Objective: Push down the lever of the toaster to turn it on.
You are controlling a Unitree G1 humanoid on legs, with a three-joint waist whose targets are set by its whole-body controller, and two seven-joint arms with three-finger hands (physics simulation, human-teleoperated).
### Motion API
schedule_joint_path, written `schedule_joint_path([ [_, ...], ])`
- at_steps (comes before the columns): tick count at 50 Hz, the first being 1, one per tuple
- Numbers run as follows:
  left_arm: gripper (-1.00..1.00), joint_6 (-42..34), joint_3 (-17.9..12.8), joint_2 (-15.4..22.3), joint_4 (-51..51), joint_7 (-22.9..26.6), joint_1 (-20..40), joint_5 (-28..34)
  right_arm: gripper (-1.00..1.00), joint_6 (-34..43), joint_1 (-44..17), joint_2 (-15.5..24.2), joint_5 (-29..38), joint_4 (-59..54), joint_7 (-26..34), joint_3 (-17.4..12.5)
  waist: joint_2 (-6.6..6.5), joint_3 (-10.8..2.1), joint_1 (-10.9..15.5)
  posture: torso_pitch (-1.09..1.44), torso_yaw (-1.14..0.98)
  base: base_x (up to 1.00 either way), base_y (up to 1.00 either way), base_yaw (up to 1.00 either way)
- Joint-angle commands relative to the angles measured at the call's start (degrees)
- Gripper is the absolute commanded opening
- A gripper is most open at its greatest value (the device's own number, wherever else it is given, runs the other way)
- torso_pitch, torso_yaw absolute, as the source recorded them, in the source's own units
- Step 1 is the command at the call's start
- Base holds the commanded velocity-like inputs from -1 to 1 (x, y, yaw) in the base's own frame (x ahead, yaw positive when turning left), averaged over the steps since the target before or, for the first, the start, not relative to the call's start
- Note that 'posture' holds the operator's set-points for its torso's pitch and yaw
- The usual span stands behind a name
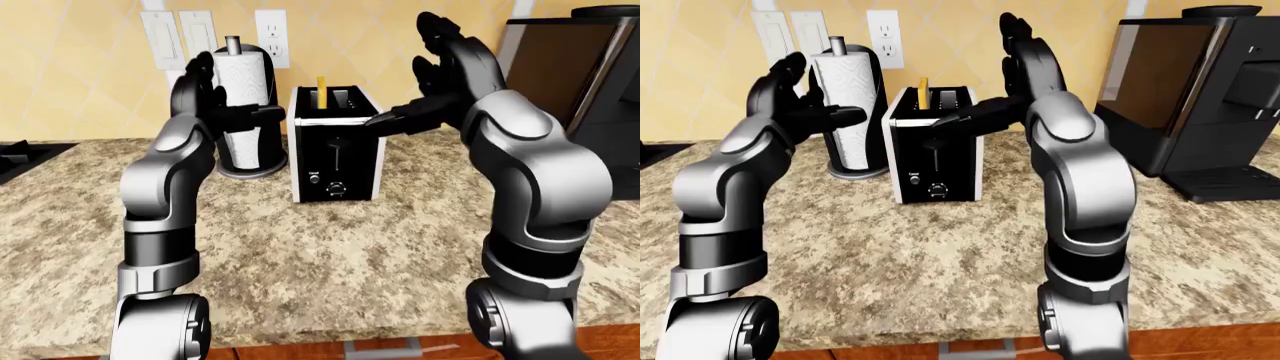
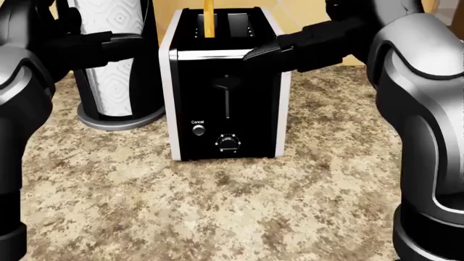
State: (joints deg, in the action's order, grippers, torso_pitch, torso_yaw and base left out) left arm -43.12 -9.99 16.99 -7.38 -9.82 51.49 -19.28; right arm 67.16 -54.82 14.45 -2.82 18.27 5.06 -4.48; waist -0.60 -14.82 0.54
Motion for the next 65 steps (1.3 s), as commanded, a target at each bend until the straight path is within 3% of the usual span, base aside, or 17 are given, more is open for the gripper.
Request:
schedule_joint_path([
  [1,1.00,1.7,-0.3,0.6,1.7,0.2,2.2,0.0,1.00,0.3,-2.5,-0.3,0.8,2.8,0.6,0.4,-0.10,-0.90,0.0,-0.37,0.00,0.00,0.00,0.00],
  [5,1.00,1.8,-0.3,0.6,1.6,0.2,2.1,0.0,1.00,3.3,-2.9,-1.3,1.2,5.9,3.8,2.3,-0.24,-0.77,-0.1,-0.37,0.00,0.00,0.00,0.00],
  [23,1.00,1.9,-0.3,0.6,1.9,0.2,1.5,0.0,1.00,8.7,-2.4,-5.5,2.2,13.9,13.8,5.3,-0.72,-0.44,-0.2,-0.37,0.00,0.00,0.00,0.00],
  [33,1.00,2.2,-0.4,0.5,1.7,0.2,1.4,0.2,1.00,10.3,0.5,-5.9,4.0,16.6,18.6,8.2,-0.77,-0.49,-0.2,-0.37,0.00,0.00,0.00,0.00],
  [45,1.00,2.2,-0.2,0.3,1.6,0.0,1.6,0.2,1.00,14.1,2.1,-6.3,5.4,23.0,22.4,9.0,-0.81,-0.53,-0.2,-0.37,0.00,0.00,0.00,0.00],
  [54,1.00,1.9,-0.3,0.4,2.0,0.0,1.3,0.1,1.00,14.1,6.0,-6.0,6.5,25.4,23.5,9.9,-0.83,-0.68,-0.2,-0.37,0.00,0.00,0.00,0.00],
  [65,1.00,2.1,-0.3,0.4,1.9,0.1,1.1,0.2,1.00,8.0,12.0,-6.5,9.1,22.6,25.0,10.1,-0.82,-0.92,-0.4,-0.37,0.00,0.00,0.00,0.00],
])
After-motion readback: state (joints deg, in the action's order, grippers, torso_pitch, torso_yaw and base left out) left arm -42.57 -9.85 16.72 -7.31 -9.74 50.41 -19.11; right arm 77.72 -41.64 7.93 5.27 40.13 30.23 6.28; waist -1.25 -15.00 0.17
